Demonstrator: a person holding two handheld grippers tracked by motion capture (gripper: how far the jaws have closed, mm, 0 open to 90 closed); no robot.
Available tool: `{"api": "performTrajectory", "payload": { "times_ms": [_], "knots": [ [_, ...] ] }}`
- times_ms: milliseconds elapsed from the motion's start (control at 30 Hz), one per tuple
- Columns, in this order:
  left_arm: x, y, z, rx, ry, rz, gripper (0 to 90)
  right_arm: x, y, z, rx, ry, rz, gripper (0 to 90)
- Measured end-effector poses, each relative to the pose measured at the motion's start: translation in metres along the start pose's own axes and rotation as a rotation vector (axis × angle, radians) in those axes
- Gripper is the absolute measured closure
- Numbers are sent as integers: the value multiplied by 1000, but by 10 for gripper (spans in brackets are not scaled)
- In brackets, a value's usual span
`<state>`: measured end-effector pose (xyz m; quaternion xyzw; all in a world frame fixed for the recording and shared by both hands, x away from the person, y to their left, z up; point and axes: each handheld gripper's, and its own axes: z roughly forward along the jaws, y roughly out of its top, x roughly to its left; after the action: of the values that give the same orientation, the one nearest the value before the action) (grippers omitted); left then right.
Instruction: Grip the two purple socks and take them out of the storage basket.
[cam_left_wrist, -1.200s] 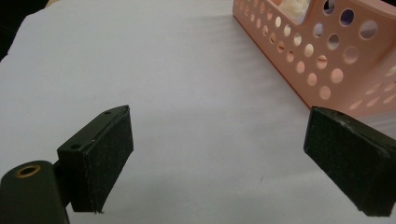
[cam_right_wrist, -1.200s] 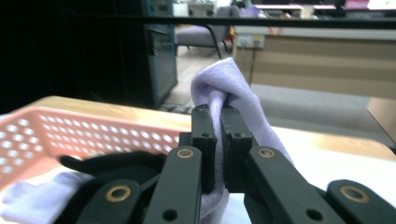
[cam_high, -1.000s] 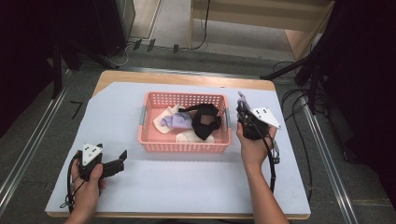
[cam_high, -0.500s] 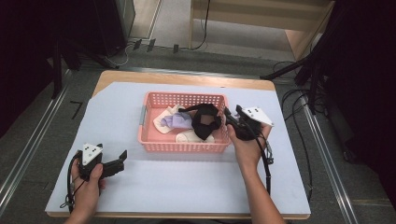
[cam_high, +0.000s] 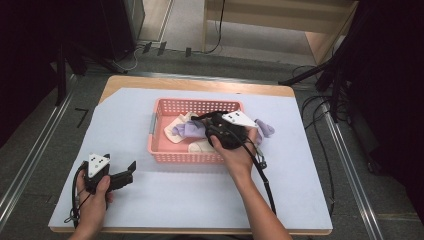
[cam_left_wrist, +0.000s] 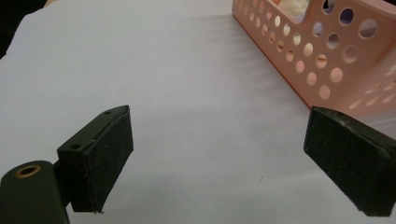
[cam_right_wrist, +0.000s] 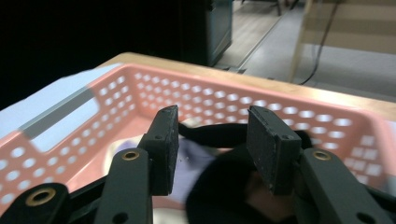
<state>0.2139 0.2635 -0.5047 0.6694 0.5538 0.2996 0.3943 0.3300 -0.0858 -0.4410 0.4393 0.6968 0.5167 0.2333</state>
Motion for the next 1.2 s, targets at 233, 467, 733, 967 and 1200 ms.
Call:
{"api": "performTrajectory", "payload": {
  "times_ms": [233, 467, 733, 967, 1200],
  "knots": [
    [0, 0, 0, -6, 1, 1, 90, 24, -3, 25, 67, 40, -28, 546],
    [-1, 0, 0, -6, 1, 4, 90, 33, -2, 42, 155, 38, -22, 556],
    [-1, 0, 0, -8, 0, 9, 90, 42, -1, 59, 303, 64, 18, 539],
    [-1, 0, 0, -7, 0, 7, 90, 45, 0, 70, 430, 50, 28, 419],
    [-1, 0, 0, -5, -2, 10, 90, 52, 0, 87, 643, -67, -66, 378]
  ]
}}
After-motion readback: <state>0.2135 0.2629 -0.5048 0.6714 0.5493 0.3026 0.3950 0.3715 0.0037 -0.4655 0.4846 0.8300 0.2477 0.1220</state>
